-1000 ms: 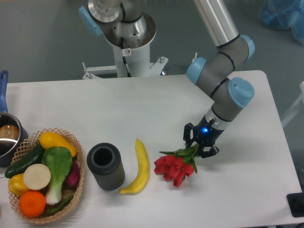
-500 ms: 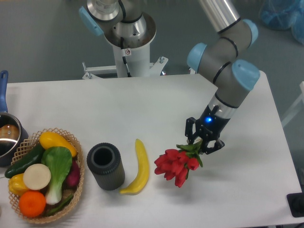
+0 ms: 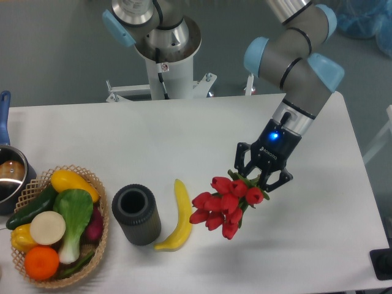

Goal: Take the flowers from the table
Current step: 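Lift the gripped tulip bunch up off the table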

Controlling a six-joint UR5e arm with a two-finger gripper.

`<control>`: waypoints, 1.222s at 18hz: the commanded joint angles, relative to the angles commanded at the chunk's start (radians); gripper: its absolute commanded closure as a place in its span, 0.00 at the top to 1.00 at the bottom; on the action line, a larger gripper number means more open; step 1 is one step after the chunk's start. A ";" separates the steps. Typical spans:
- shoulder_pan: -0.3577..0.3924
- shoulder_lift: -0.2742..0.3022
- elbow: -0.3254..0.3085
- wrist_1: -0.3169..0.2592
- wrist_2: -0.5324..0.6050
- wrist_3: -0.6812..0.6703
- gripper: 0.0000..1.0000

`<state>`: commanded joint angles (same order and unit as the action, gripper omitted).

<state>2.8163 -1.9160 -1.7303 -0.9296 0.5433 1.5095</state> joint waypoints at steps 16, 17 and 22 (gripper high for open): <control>0.049 0.002 -0.011 0.002 -0.167 -0.017 0.41; 0.049 0.003 -0.011 0.002 -0.167 -0.017 0.41; 0.057 0.009 -0.014 0.002 -0.169 -0.017 0.41</control>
<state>2.8731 -1.9067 -1.7441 -0.9281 0.3743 1.4926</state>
